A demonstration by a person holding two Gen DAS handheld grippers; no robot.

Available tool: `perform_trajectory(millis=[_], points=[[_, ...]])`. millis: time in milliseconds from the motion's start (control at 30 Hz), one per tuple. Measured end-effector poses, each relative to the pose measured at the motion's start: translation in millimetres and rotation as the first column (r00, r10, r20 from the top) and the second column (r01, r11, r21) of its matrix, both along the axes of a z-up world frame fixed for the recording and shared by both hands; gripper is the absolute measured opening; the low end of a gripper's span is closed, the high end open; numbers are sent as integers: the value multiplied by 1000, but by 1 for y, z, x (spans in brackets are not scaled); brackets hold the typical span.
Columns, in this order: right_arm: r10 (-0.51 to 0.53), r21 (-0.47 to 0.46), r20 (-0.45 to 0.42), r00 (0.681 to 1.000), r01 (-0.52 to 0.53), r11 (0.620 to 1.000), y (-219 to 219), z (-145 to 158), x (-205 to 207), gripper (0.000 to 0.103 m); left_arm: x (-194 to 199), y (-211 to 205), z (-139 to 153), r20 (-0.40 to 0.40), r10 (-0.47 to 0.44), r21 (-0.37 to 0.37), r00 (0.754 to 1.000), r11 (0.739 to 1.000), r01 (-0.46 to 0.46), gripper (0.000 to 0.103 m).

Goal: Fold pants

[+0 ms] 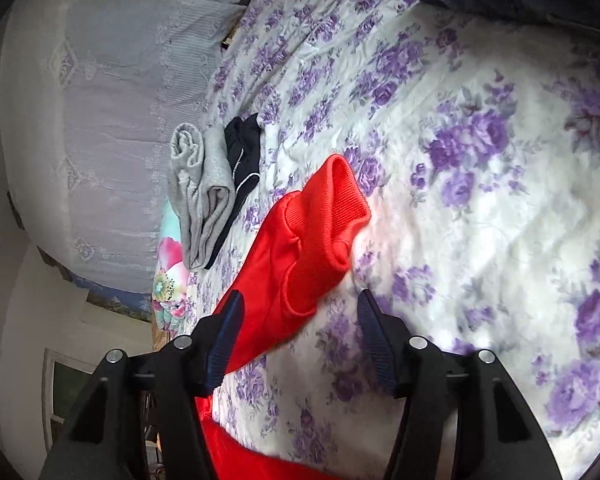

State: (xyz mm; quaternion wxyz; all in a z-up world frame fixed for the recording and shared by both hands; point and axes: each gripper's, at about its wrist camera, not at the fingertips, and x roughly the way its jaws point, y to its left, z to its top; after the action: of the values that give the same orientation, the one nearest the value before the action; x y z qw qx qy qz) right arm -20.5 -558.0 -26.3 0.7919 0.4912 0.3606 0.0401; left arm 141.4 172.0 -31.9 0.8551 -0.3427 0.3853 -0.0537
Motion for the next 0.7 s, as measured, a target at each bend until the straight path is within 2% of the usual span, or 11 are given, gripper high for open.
perform_trajectory(millis=[100,133,167,200,300,333,400,433,533,567,700], points=[[30,-56,-21,999,-31,998,14,5,28,71,1,0,0,0,-3,-6,1000,1000,3,95],[13,-79,-19,1000,-14,997,17,7,32,54,2,0,0,1,-3,-9,1000,1000,3,95],[-20,-105,-5,1000,20,994,19,11,31,20,1,1,0,1,-4,-11,1000,1000,4,95],[-36,-118,24,999,39,992,19,17,27,16,2,1,0,1,-4,-11,1000,1000,4,95],[-101,-172,176,979,132,976,10,46,-9,15,2,1,0,0,-4,-9,1000,1000,4,95],[-122,-216,174,977,159,964,4,48,-18,14,3,0,0,-2,-4,-5,1000,1000,4,95],[-140,-256,53,989,149,955,-12,25,-20,14,4,-1,0,-5,-10,2,1000,1000,10,96],[-140,-231,-27,990,130,964,-21,6,-19,12,4,-1,0,-7,-14,5,1000,1000,14,97],[-161,-82,40,986,164,983,-37,-4,-35,24,5,-2,0,-10,-16,14,1000,1000,16,97],[-204,-107,67,977,210,972,-39,3,-42,37,6,-3,0,-13,-17,15,1000,1000,17,97],[-301,-298,121,946,324,898,-36,34,-61,42,11,-5,2,-45,-31,34,999,999,33,98]])
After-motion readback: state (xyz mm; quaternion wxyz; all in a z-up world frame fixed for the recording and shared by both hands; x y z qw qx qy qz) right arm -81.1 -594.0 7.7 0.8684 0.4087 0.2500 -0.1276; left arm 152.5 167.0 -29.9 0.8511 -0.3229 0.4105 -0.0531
